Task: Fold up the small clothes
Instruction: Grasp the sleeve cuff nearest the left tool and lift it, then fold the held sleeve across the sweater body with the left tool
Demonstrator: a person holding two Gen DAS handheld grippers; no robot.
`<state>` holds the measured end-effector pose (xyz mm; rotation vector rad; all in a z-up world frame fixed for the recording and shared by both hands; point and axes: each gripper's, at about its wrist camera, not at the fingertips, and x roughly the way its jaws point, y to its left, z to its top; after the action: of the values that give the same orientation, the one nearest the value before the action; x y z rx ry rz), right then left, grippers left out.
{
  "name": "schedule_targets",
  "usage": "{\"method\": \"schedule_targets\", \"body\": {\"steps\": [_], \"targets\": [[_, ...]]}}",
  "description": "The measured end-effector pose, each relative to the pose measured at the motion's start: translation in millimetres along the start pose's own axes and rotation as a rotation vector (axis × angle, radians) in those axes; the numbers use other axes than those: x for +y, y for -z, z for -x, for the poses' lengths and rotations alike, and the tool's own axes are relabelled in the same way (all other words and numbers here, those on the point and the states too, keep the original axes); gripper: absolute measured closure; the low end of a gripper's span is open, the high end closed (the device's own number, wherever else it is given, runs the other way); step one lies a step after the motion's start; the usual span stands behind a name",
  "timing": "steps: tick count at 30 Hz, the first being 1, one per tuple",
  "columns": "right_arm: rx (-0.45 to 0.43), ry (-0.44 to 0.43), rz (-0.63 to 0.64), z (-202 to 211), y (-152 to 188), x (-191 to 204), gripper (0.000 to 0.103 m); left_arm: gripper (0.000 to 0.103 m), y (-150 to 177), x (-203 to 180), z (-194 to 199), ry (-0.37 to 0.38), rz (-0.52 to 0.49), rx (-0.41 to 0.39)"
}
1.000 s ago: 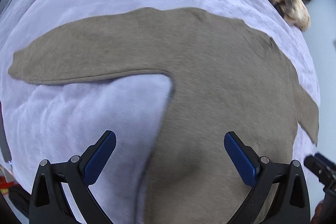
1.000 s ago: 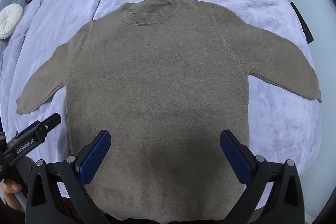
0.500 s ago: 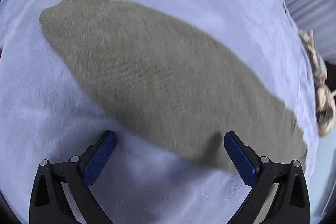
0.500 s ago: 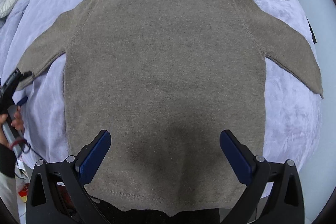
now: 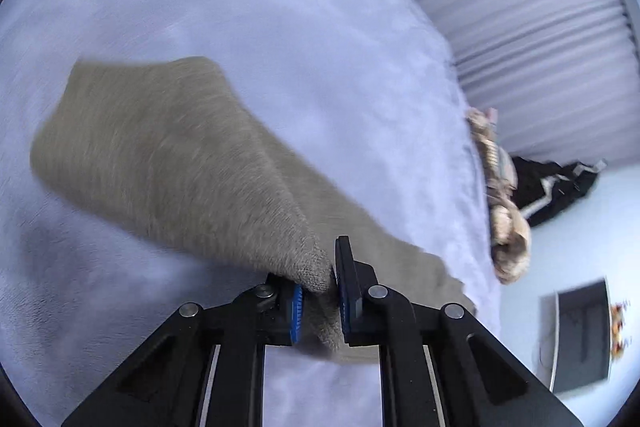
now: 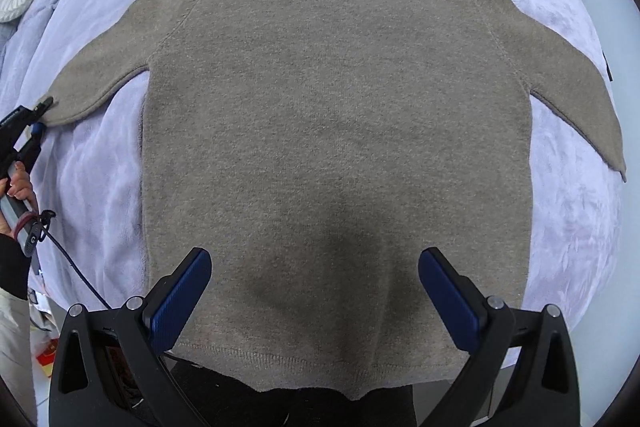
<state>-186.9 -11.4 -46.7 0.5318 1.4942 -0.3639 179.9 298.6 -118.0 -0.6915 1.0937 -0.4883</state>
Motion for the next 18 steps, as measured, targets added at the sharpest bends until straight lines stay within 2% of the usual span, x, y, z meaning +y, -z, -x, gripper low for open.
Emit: {"method": "schedule_targets", "body": {"steps": [2,6,9,11,15,18], "targets": [[0.002,-0.009,-0.003,-0.8,0.4,-4.1,0.000,0.088,-1.5,-26.8,-0.6,0.079,-0.063,0.018],[-0.011,-0.031,-0.036,2.0,-0.3,-20.2,0.000,0.088,8.4,-104.9,-13.0,0.210,-0.228,0.065],[-0.026,-0.041,-0.059,5.6,-2.0,-38.0,0.000,0.088,33.9,-169.6,-34.5,0.306,-0.319,0.128],[-0.038,-0.045,-0.082,7.7,-4.0,-52.0,0.000,0.088,54.7,-199.3,-48.4,0.333,-0.369,0.177],[-0.051,-0.066,-0.153,8.6,-6.4,-86.0,0.000,0.088,120.4,-254.5,-102.1,0.301,-0.490,0.314],[-0.046,-0.077,-0.213,1.7,-8.3,-112.9,0.000,0.088,170.4,-271.3,-148.2,0.218,-0.559,0.422]]}}
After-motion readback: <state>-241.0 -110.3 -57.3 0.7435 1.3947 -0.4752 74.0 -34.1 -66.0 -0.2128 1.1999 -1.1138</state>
